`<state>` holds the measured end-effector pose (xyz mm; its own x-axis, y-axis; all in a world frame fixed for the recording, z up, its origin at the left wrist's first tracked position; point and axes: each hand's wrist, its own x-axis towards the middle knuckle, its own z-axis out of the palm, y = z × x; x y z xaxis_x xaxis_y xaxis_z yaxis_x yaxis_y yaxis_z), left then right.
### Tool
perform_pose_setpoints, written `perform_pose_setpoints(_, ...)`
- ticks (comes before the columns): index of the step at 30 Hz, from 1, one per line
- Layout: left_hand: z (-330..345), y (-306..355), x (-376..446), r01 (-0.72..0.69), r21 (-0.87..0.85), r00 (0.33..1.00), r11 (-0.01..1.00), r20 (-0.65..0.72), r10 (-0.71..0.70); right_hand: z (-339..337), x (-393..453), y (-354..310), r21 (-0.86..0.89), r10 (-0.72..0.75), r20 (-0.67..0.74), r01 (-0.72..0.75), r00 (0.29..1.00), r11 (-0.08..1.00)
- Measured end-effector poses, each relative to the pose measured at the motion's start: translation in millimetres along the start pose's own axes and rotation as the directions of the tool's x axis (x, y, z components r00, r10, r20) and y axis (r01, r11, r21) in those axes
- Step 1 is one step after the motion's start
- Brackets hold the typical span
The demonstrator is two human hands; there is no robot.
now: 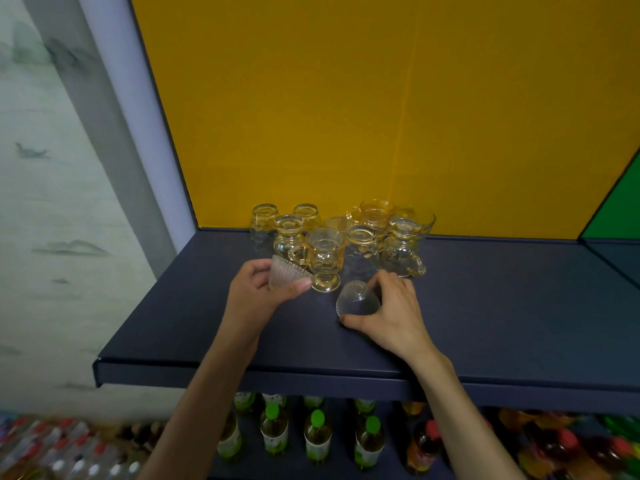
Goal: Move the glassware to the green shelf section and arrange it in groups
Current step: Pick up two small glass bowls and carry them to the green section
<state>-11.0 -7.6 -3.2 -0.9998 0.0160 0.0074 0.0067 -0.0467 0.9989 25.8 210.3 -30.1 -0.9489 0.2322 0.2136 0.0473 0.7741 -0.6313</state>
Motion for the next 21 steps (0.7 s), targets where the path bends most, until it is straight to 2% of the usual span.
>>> perform_pose_setpoints(6,1,-2,-2,-0.086,0.044,0.994,0.995,0.066,0.083,-12,-1,-6,0.014,0.012,-0.045,-0.011,0.999,1.000)
perform_pose_setpoints(14,1,-7,-2,-0.093,0.064,0.987,0.994,0.138,0.083,-29,2,-13,-0.036,0.003,-0.131,-0.008,0.991,0.999)
perform_pose_setpoints(21,8,-8,0,-0.104,0.068,0.966,0.992,0.243,0.084,-34,-2,-12,0.115,0.077,-0.221,-0.052,0.972,0.992)
